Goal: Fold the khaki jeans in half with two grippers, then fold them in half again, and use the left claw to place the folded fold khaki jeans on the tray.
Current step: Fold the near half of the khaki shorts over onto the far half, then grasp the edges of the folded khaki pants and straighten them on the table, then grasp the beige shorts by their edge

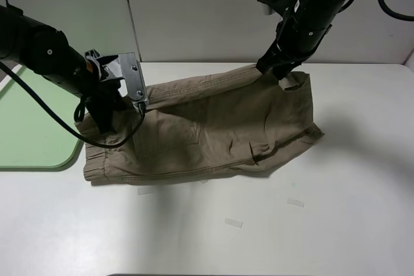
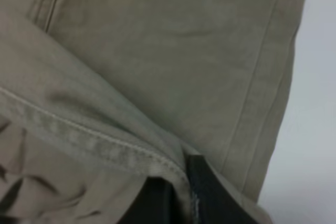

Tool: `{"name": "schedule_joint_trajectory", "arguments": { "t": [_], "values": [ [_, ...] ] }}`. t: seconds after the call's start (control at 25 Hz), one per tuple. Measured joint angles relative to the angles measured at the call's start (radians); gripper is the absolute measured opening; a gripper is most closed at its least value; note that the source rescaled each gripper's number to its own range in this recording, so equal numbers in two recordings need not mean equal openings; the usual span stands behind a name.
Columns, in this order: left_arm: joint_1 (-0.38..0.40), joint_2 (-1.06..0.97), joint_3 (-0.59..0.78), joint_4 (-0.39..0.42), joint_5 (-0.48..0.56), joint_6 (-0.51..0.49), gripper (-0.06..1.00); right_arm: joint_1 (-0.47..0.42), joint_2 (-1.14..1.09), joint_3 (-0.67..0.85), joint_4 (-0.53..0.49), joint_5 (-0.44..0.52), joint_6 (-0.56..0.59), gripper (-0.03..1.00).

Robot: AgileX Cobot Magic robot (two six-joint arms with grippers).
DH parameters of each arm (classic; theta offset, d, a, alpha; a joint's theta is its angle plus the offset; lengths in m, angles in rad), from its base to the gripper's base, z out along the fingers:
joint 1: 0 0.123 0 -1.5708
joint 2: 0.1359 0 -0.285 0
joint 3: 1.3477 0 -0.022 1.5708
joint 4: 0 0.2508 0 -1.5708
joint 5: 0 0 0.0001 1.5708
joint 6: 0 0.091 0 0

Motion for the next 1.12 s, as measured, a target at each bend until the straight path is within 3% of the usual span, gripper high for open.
{"name": "schedule_joint_trajectory", "arguments": {
  "t": [0.12,0.2,0.24,0.28,0.36,0.44,0.56,0.88,1.12],
  "values": [
    [0.0,0.001,0.0,0.001,-0.006,0.0,0.03,0.0,0.0,0.0,-0.02,-0.031,0.0,0.03],
    [0.001,0.001,0.0,0.002,-0.007,0.0,0.17,0.0,0.0,0.0,-0.032,-0.03,0.0,0.32],
    [0.004,0.001,0.0,0.002,-0.007,-0.003,0.32,-0.001,0.0,0.0,-0.04,-0.03,0.001,0.57],
    [0.008,0.001,0.0,0.002,-0.012,-0.009,0.51,-0.003,0.0,0.0,-0.047,-0.031,0.012,0.72],
    [0.01,0.001,0.0,0.001,-0.041,-0.019,0.8,-0.003,0.0,0.0,-0.061,-0.038,0.054,0.91],
    [0.011,0.001,0.0,0.001,-0.058,-0.024,0.92,-0.003,0.0,0.0,-0.07,-0.047,0.082,0.97],
    [0.011,0.001,0.0,0.001,-0.065,-0.025,0.98,-0.003,0.0,0.0,-0.076,-0.049,0.092,0.99],
    [0.011,0.001,0.0,0.0,-0.043,-0.068,1.0,-0.003,0.0,0.0,-0.075,-0.023,0.092,1.0],
    [0.011,-0.016,0.001,-0.028,0.083,-0.146,1.0,-0.003,0.0,0.0,-0.03,0.022,0.092,1.0]
  ]
}}
